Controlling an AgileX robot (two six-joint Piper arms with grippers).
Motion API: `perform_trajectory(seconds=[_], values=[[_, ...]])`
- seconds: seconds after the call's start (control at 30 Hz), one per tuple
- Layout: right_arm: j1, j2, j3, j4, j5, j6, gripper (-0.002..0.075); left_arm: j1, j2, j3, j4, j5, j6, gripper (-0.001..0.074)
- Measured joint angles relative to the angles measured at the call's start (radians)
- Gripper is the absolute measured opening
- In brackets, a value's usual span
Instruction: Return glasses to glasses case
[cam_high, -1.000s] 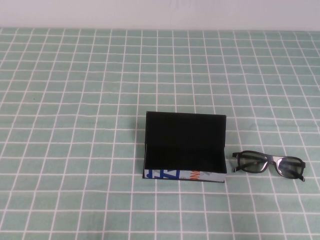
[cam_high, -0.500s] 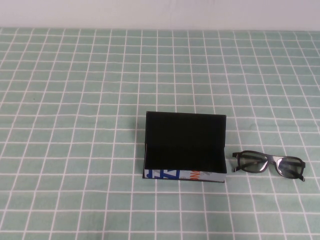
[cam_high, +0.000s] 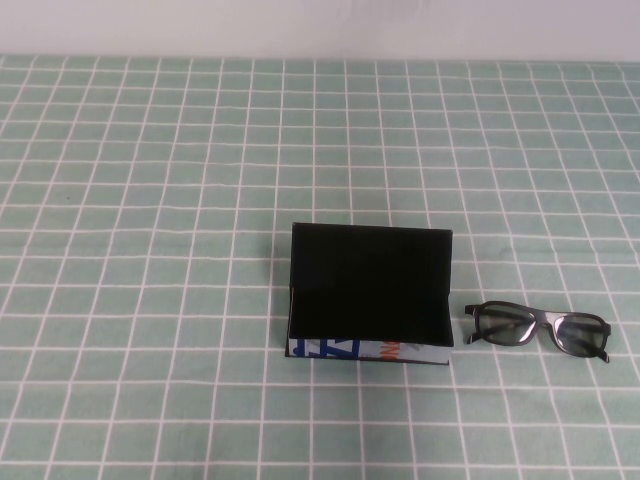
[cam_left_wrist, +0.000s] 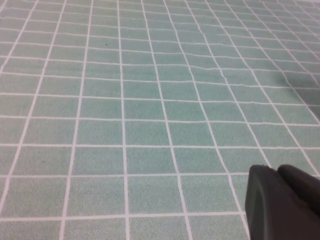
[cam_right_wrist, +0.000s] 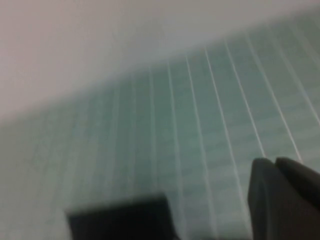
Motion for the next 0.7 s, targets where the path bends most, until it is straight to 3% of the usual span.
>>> perform_trajectory(seconds=[0.17,0.5,0.7], values=[[0.000,0.243,-0.104,-0.039,0.187,-0.282,-0.0013,0.000,0.000,0.000,0.000,0.000,0.000,-0.0002],[0.000,0.472,-0.137,-0.038,0.258,-0.628,-0.0013,0.000,0.000,0.000,0.000,-0.001,0.000,-0.0002],[0.000,0.567,-0.139,0.138,0.265,-1.075,-0.0013,0.000,0.000,0.000,0.000,-0.001,0.000,-0.0002]])
